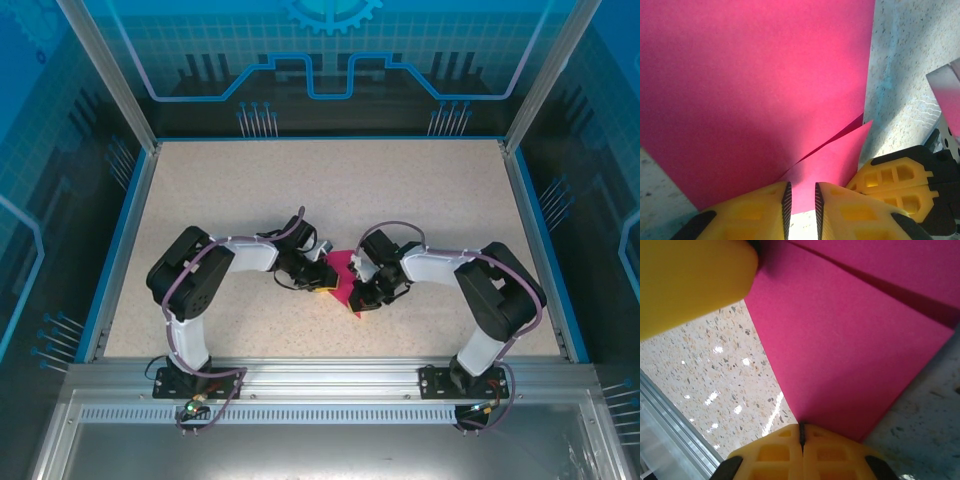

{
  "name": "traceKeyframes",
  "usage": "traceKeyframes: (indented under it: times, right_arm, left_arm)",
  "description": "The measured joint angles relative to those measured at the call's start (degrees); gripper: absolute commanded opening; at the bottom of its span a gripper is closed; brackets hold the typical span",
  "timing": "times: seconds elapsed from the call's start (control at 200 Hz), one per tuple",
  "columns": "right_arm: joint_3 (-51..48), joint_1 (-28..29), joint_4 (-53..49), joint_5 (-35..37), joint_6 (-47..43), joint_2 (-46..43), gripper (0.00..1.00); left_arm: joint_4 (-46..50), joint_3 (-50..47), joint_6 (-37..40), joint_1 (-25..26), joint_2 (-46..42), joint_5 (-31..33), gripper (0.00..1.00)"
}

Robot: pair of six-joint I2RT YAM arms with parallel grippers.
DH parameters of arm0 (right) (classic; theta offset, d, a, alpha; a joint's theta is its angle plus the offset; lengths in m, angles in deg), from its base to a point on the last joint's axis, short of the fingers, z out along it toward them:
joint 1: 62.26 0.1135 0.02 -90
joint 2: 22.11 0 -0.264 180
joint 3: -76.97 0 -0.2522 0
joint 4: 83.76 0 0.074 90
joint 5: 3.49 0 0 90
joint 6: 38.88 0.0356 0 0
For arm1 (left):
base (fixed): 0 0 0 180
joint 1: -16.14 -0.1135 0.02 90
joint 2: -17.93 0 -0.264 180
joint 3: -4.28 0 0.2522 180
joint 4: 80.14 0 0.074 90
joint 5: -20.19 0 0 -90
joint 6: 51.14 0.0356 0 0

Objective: Fold a paper plane with a square sheet of paper (fold left side to right side)

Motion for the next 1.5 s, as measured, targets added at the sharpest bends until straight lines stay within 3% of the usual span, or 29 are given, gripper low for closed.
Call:
traceKeyframes:
  times: [0.195, 0.415, 0.785, 1.501]
  right_arm:
    - [-1.6, -1.4, 2.2, -2.6, 0.2, 0.0, 0.0]
    - [-2.0, -2.0, 3.1, -4.1, 0.2, 0.4, 0.0]
    - [-2.0, -2.3, 3.1, -4.7, 0.2, 0.7, 0.0]
    - [-1.6, -2.3, 2.4, -4.7, 0.0, 1.0, 0.0]
  left_arm:
    - [0.3, -3.0, 0.1, 0.9, -4.9, 4.0, 0.24]
    - [-1.4, -4.9, -0.1, 4.7, -9.7, 4.3, 0.18]
    - [-5.5, -4.8, -0.1, 8.6, -6.0, 4.3, 0.16]
    - [-1.0, 0.9, 1.9, 8.7, -0.5, 7.2, 0.14]
